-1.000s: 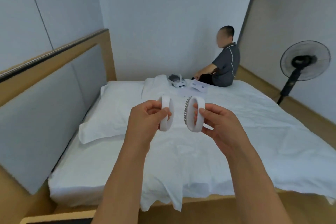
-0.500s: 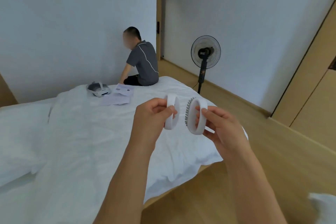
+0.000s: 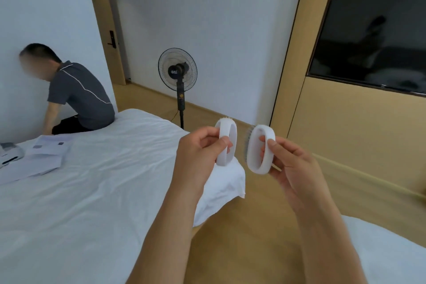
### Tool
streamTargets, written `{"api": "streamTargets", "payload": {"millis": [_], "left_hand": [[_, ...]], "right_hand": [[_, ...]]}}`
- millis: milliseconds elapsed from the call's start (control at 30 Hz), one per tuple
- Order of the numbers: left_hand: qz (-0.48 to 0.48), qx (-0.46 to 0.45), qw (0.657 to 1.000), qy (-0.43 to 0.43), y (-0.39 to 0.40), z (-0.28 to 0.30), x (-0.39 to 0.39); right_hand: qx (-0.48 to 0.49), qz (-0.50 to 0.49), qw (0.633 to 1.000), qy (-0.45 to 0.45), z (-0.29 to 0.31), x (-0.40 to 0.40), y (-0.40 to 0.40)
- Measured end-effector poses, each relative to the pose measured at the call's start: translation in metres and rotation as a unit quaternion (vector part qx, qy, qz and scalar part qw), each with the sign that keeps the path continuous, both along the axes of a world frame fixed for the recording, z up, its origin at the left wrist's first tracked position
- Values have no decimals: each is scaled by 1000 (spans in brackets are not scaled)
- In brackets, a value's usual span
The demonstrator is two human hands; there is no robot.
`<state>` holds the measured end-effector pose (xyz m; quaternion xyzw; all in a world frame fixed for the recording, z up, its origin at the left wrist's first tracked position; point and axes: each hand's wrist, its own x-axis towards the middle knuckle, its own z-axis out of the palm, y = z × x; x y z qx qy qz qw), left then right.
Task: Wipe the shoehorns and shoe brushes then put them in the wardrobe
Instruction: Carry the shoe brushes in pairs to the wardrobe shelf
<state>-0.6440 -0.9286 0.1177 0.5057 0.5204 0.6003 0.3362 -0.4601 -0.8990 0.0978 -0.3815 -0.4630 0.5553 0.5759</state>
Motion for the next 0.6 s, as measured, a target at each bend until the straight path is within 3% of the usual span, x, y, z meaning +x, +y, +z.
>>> {"api": "streamTargets", "payload": {"millis": [600], "left_hand": [[-198, 60, 977, -56, 330, 37, 67]], "right_hand": [[54, -196, 979, 15, 35, 67, 249]]}}
